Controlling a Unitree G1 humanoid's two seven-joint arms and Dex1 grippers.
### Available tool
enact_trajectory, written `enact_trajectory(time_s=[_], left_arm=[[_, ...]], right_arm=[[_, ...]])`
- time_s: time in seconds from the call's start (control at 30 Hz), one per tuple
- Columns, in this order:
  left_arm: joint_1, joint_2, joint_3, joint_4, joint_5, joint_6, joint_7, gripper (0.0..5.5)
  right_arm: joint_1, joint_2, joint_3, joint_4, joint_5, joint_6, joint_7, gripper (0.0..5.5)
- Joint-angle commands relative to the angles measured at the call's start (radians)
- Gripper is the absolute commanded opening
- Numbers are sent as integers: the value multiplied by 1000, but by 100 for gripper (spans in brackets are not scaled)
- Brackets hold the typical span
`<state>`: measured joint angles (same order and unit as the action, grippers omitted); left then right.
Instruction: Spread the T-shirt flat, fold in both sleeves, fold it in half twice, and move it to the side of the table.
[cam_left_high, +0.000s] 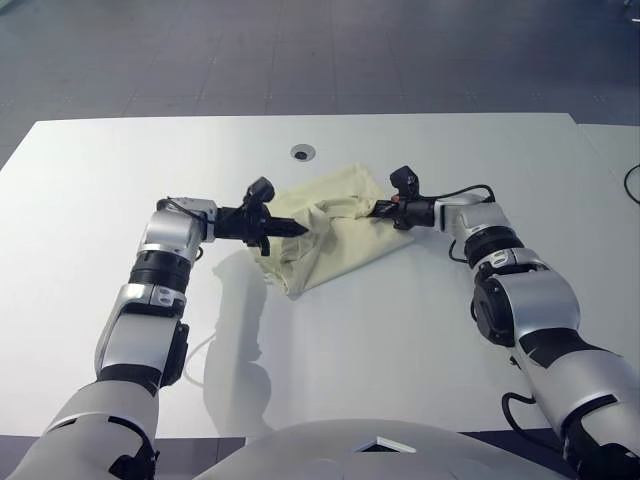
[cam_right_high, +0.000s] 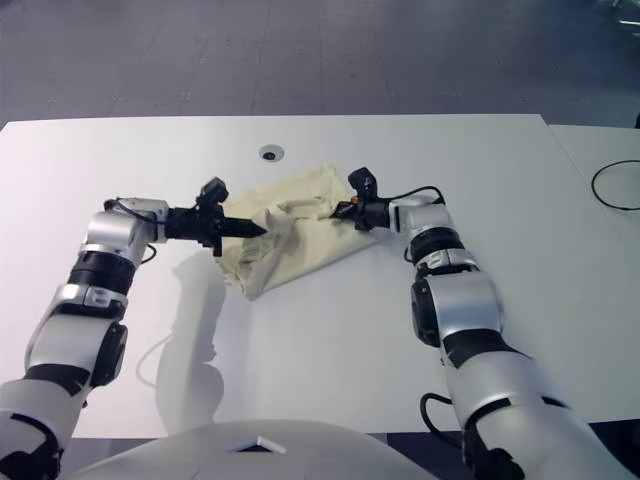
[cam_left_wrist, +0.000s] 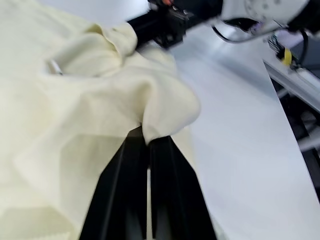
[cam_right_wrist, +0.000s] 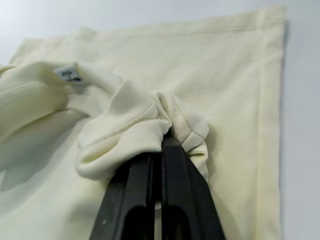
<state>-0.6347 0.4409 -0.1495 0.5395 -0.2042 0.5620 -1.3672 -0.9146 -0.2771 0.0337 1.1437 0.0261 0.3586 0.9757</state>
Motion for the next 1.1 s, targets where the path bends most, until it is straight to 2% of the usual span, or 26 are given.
enact_trajectory(time_s=[0.03,0.23,0.33,0.47,0.7,1.1], left_arm=[[73,76,-23,-162,-36,62,-47,0],[165,223,-26,-333,-98,122,-143,0],[184,275,-23,-385,-130,145,-186,0],[207,334,8,-443,-194,184,-218,0],[180,363,71,-398,-248,229,-148,0],[129,359,38,-166,-200,158,-122,0]], right_arm=[[217,-47,121,-327,-3,251,137,1],[518,-187,211,-1027,145,658,185,1],[580,-212,188,-1223,223,804,148,1],[572,-207,120,-1377,319,946,85,1],[454,-197,-22,-1363,447,1065,1,1],[375,-217,36,-964,420,847,-41,1]])
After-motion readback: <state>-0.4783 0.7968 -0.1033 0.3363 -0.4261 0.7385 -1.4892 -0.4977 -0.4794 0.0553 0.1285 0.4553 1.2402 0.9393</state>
